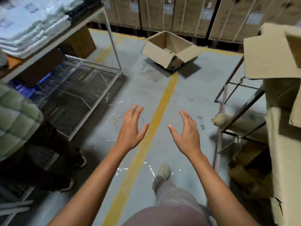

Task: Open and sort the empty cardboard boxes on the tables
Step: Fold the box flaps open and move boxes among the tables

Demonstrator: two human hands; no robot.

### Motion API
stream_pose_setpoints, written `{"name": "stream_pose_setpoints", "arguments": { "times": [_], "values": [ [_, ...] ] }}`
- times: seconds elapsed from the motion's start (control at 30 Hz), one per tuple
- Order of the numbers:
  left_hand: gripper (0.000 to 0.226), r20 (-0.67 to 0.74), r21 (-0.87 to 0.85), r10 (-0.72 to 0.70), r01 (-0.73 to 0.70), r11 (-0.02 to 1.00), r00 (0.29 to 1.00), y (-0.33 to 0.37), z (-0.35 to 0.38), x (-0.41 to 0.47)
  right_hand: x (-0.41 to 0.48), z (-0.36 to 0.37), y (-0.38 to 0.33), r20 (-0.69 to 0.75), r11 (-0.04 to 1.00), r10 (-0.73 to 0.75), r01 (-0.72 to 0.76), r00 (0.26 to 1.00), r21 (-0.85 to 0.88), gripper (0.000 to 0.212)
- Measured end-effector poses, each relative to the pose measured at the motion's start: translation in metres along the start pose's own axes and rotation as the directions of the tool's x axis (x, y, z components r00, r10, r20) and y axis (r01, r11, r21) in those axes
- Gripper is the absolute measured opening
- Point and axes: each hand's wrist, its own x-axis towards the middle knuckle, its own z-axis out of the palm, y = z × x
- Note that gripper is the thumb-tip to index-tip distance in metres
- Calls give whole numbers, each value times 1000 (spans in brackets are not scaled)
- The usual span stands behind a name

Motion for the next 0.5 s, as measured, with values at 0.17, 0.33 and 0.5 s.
{"name": "stream_pose_setpoints", "arguments": {
  "times": [0.17, 0.33, 0.5],
  "values": [
    [65, 22, -22, 44, -44, 999, 999, -11, 11, 130, 114, 1, 8, -19, 999, 45, -45, 999, 5, 71],
    [66, 17, -38, 109, -108, 993, 994, -11, 22, 253, 223, -13, 13, -80, 997, 66, -69, 995, -24, 70],
    [65, 22, -91, 181, -178, 980, 983, -21, 47, 367, 318, -20, 31, -144, 993, 108, -114, 984, -34, 71]
  ]
}}
